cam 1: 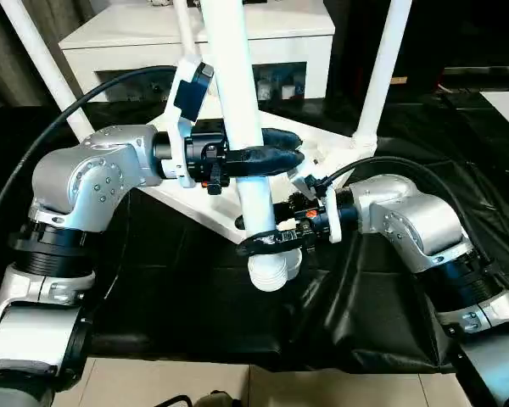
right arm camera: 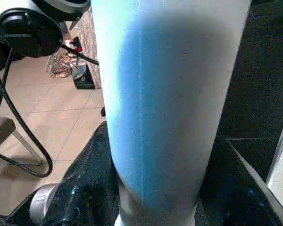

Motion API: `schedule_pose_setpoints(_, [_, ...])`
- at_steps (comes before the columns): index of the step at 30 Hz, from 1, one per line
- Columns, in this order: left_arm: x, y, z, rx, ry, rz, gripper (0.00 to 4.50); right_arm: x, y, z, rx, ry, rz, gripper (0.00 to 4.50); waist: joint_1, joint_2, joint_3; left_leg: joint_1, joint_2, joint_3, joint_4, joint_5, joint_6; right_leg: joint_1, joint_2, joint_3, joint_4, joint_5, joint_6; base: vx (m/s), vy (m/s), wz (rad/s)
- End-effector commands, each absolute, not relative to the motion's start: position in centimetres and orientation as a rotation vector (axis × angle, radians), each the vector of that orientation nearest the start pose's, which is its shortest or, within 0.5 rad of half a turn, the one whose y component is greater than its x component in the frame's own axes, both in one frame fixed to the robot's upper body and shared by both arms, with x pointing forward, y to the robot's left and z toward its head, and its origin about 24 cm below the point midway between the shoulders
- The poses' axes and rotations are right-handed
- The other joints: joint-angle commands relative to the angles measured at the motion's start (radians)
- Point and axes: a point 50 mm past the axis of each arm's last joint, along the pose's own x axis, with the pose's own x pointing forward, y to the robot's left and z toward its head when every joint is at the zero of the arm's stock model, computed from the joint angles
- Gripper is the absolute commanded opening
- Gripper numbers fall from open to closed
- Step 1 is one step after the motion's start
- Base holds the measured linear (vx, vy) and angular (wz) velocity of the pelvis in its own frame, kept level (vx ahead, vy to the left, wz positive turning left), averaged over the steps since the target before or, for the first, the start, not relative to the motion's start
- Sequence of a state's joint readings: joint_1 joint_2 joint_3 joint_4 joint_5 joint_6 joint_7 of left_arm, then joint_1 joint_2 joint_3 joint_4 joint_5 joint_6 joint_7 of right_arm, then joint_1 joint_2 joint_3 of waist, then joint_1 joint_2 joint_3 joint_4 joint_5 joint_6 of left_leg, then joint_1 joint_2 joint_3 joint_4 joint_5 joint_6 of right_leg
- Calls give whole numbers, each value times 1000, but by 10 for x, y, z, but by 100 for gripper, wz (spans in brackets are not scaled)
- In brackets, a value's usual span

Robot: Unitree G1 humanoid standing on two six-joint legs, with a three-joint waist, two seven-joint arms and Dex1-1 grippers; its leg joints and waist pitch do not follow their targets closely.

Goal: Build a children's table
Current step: Move to table

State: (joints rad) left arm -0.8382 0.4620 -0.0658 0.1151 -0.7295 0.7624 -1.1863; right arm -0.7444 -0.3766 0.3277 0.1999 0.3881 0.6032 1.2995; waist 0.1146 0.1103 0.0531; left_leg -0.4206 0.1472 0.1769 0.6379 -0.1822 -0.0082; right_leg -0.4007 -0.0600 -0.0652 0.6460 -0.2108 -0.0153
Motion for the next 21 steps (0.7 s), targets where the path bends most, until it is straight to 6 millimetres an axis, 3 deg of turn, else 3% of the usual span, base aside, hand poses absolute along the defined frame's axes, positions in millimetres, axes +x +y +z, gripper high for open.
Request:
schedule_pose_setpoints(1, [313, 114, 234, -119, 13, -1561, 171, 304, -76, 143, -120, 342, 1657, 184, 3, -12, -76, 34, 85, -42, -77, -174, 30, 42, -100, 56, -72, -152, -229, 0, 0, 0])
schedule_pose_setpoints(2, [313, 115, 234, -119, 12, -1559, 171, 304, -76, 141, -140, 346, 1651, 219, 3, -17, -76, 33, 85, -41, -77, -171, 32, 43, -100, 56, -73, -152, -229, 0, 0, 0])
schedule_pose_setpoints(3, [313, 115, 234, -119, 12, -1559, 171, 304, -76, 141, -140, 346, 1651, 240, 4, -15, -76, 33, 85, -42, -76, -170, 32, 43, -101, 56, -71, -153, -230, 0, 0, 0])
schedule_pose_setpoints(8, [313, 116, 234, -119, 9, -1555, 171, 304, -74, 138, -162, 360, 1645, 283, 2, -13, -75, 34, 85, -41, -77, -175, 29, 42, -100, 56, -74, -167, -226, 0, 0, 0])
schedule_pose_setpoints(16, [312, 116, 234, -115, 12, -1559, 171, 305, -73, 136, -166, 349, 1629, 284, 2, -9, -76, 34, 85, -43, -76, -173, 31, 43, -98, 56, -71, -148, -229, 0, 0, 0])
schedule_pose_setpoints(17, [312, 116, 234, -115, 12, -1559, 171, 304, -73, 135, -164, 351, 1632, 257, 2, -9, -76, 34, 85, -42, -76, -174, 31, 43, -98, 55, -72, -147, -230, 0, 0, 0])
schedule_pose_setpoints(20, [312, 116, 234, -116, 11, -1560, 171, 304, -74, 135, -155, 358, 1638, 247, 2, -9, -76, 34, 85, -42, -76, -178, 31, 43, -98, 55, -71, -144, -232, 0, 0, 0])
schedule_pose_setpoints(21, [312, 116, 234, -117, 10, -1560, 171, 304, -74, 135, -154, 359, 1638, 220, 3, -9, -76, 34, 85, -42, -76, -177, 31, 43, -99, 55, -71, -144, -232, 0, 0, 0])
